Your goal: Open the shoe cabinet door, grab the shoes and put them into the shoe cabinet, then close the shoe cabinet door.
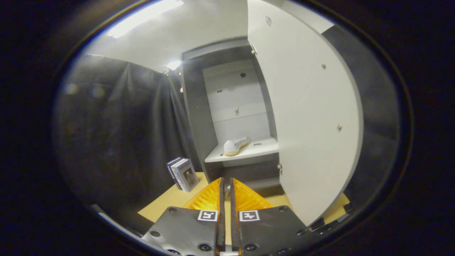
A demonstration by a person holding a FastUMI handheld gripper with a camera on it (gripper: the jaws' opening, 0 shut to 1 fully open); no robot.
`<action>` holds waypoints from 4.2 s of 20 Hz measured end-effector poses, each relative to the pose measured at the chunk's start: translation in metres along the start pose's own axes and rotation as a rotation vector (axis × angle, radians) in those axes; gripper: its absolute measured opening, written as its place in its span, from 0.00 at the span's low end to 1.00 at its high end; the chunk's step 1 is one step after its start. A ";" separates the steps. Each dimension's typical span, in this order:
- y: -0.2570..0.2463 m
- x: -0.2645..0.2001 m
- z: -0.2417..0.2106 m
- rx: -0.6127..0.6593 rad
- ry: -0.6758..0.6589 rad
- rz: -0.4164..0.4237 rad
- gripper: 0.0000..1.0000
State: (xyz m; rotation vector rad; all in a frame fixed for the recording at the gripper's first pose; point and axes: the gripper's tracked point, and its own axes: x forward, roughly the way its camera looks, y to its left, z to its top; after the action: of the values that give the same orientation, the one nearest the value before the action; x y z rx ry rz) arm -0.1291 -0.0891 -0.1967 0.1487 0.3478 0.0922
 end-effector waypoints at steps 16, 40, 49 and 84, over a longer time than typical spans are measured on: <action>-0.048 0.110 -0.285 0.010 0.512 -0.205 0.33; -0.053 0.152 -0.330 -0.135 0.579 -0.233 0.02; -0.053 0.162 -0.258 -0.130 0.422 -0.253 0.02; -0.055 0.302 0.159 -0.328 -0.267 -0.351 0.02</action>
State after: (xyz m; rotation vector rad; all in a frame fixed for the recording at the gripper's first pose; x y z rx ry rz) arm 0.2123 -0.1288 -0.1587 -0.2240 0.0852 -0.2166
